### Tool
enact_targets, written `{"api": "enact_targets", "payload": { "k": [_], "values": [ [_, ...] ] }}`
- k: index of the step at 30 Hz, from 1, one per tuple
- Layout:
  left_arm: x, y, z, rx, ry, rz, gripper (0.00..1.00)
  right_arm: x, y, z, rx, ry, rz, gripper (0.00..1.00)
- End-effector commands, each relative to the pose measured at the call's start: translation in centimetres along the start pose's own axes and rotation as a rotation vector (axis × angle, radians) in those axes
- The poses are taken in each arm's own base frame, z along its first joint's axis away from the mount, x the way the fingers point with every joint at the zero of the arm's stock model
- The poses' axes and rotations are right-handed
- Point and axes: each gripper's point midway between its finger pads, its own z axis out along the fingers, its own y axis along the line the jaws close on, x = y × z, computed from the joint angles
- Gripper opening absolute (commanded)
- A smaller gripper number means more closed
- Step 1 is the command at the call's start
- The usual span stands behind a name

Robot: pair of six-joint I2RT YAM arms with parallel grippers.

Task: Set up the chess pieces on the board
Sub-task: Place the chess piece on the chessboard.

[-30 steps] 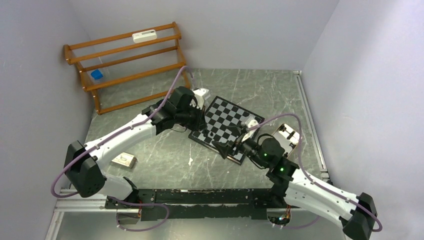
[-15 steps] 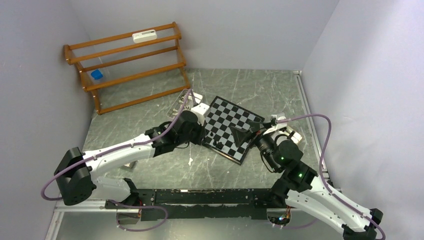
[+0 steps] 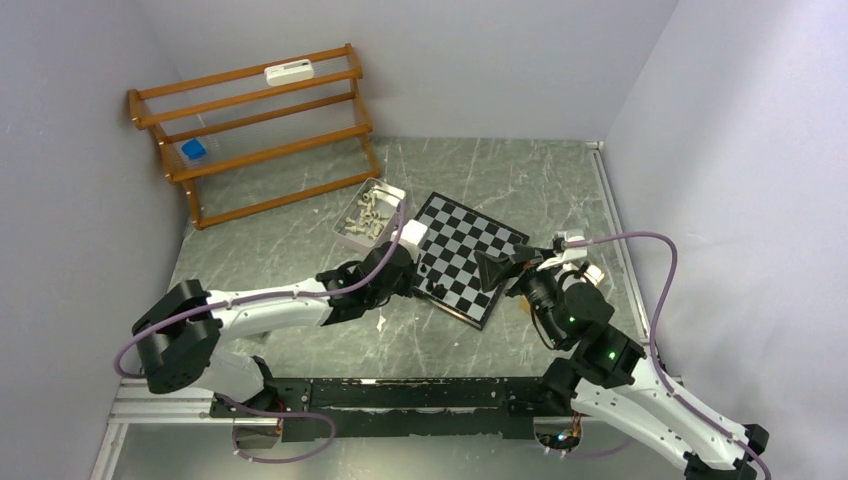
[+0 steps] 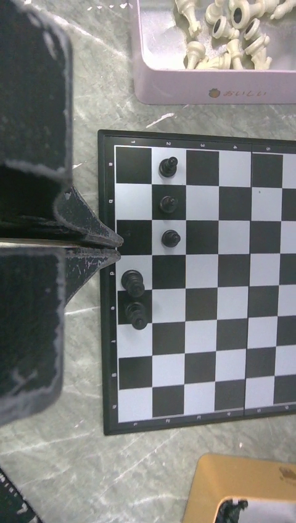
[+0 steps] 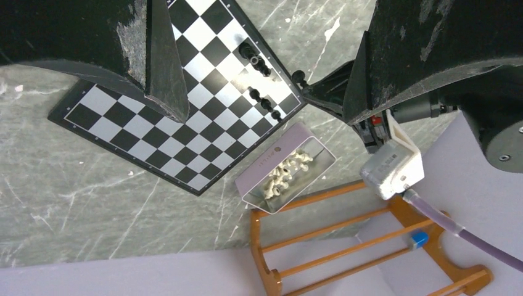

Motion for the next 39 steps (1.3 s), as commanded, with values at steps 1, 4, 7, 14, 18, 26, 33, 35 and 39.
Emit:
{"api": "enact_targets", "payload": {
  "k": [1, 4, 7, 14, 18, 26, 33, 35, 39],
  "values": [
    [-0.9, 0.0, 1.6, -0.034, -0.061, 0.012, 0.05, -1.5, -0.4, -0.4, 0.024, -0.035, -0.008, 1.00],
    [-0.4, -0.3, 2.4, -0.030, -0.058, 0.021, 0.05, -1.5, -0.5, -0.5, 0.027, -0.034, -0.008, 1.00],
    [0.1, -0.1, 3.1, -0.047, -0.058, 0.024, 0.05, -1.6, -0.6, -0.6, 0.027, -0.032, -0.009, 1.00],
    [0.1, 0.0, 3.7, -0.045, -0.093, 0.039, 0.05, -2.3, -0.9, -1.0, 0.036, -0.042, -0.022, 1.00],
    [0.7, 0.3, 4.4, -0.066, -0.079, 0.063, 0.05, -2.6, -1.0, -1.3, 0.039, -0.045, -0.020, 1.00],
    [1.6, 1.0, 4.8, -0.092, -0.087, 0.077, 0.05, -2.7, -1.0, -1.5, 0.036, -0.049, -0.012, 1.00],
    [2.4, 1.1, 5.1, -0.093, -0.083, 0.088, 0.05, -2.8, -0.9, -1.4, 0.035, -0.045, -0.025, 1.00],
    [2.5, 1.1, 5.2, -0.090, -0.079, 0.085, 0.05, -3.0, -0.9, -1.5, 0.034, -0.047, -0.029, 1.00],
    [2.7, 0.8, 5.3, -0.079, -0.077, 0.084, 0.05, -3.2, -1.1, -1.6, 0.041, -0.050, -0.031, 1.00]
  ]
}}
